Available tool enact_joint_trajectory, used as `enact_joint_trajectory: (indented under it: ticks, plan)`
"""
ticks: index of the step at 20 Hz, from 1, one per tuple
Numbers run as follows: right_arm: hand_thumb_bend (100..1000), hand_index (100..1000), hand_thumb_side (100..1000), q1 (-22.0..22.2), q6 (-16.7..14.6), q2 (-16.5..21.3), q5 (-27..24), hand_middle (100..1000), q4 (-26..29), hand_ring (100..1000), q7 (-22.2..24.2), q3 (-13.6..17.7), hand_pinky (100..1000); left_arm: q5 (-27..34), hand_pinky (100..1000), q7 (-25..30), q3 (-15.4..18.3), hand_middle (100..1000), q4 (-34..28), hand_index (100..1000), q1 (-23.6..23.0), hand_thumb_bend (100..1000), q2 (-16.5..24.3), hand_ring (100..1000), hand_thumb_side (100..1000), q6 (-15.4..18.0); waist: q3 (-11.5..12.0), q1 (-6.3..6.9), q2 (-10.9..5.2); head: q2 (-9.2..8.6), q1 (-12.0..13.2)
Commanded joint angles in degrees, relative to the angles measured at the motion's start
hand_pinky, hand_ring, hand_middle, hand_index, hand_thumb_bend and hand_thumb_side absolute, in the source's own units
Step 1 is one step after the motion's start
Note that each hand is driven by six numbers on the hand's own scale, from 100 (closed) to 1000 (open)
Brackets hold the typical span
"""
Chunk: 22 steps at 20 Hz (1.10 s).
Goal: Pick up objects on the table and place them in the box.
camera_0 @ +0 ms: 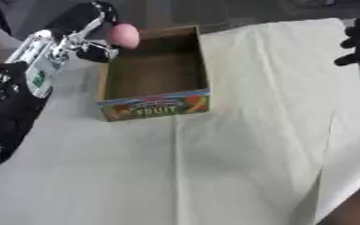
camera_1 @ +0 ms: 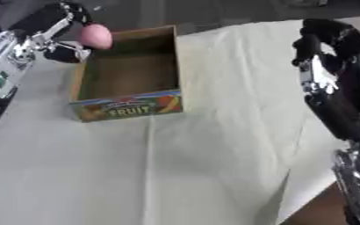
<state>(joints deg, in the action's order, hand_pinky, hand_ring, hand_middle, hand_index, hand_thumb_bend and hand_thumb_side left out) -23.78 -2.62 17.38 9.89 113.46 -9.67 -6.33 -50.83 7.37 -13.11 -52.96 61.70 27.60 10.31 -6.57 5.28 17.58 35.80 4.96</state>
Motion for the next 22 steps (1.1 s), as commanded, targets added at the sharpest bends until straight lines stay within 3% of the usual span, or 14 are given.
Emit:
enact_joint_trajectory:
  ticks: [1, 3, 10, 12, 16, 19, 21, 22]
  plan:
    - [158, 777, 632, -0.97, -0.2, 0.77, -0.47, 560, 1.13, 817, 0.24, 0.0, 573, -2.16, 742, -0.17, 1.43, 747, 1.57, 629, 1.82, 186, 0.05, 791, 143, 2.16, -0.23, -0.08, -0.88, -0.93, 0.42]
    - [157, 777, 631, -0.96, -0.18, 0.77, -0.54, 560, 1.13, 816, 0.2, 0.01, 573, -3.31, 752, -0.38, 1.57, 765, 2.26, 688, 1.83, 205, -0.29, 805, 163, 4.17, -0.36, -0.02, -0.77, -0.9, 0.29]
    - [155, 778, 631, -1.09, -0.28, 0.76, -0.61, 560, 1.13, 815, 0.25, -0.01, 573, -6.17, 770, 1.6, 1.73, 792, 3.64, 764, 1.47, 243, -1.05, 830, 238, 11.2, -0.46, 0.12, -0.74, -0.18, 0.17]
    - [155, 778, 631, -1.09, -0.27, 0.75, -0.61, 560, 1.13, 815, 0.24, 0.01, 573, -6.91, 779, 2.2, 1.84, 804, 3.67, 844, 1.39, 284, -1.09, 838, 291, 12.64, -0.48, 0.08, -0.75, -0.03, 0.08]
    - [154, 778, 630, -0.99, -0.23, 0.63, -0.61, 560, 1.13, 815, 0.16, 0.1, 574, -8.29, 786, 2.21, 2.12, 809, 2.81, 939, 1.11, 345, -1.03, 842, 354, 13.54, -0.45, -0.01, -0.94, 0.67, -0.03]
    - [152, 778, 629, -0.79, -0.19, 0.51, -0.6, 561, 1.13, 815, 0.12, 0.17, 574, -7.57, 786, 2.18, 2.45, 809, 1.52, 981, 0.75, 471, -0.69, 839, 516, 13.42, -0.25, -0.1, -1.24, 1.84, 0.33]
    - [150, 778, 628, -0.66, -0.13, 0.44, -0.57, 561, 1.13, 814, 0.08, 0.25, 574, -5.99, 785, 2.31, 2.82, 812, 0.72, 981, 0.46, 515, -0.24, 838, 604, 12.93, -0.13, -0.2, -1.46, 2.36, 0.76]
    - [149, 778, 628, -0.59, -0.09, 0.4, -0.56, 561, 1.13, 814, 0.02, 0.31, 574, -4.88, 783, 2.44, 3.01, 809, 0.35, 977, 0.27, 513, 0.02, 836, 606, 12.63, -0.06, -0.26, -1.58, 2.55, 0.98]
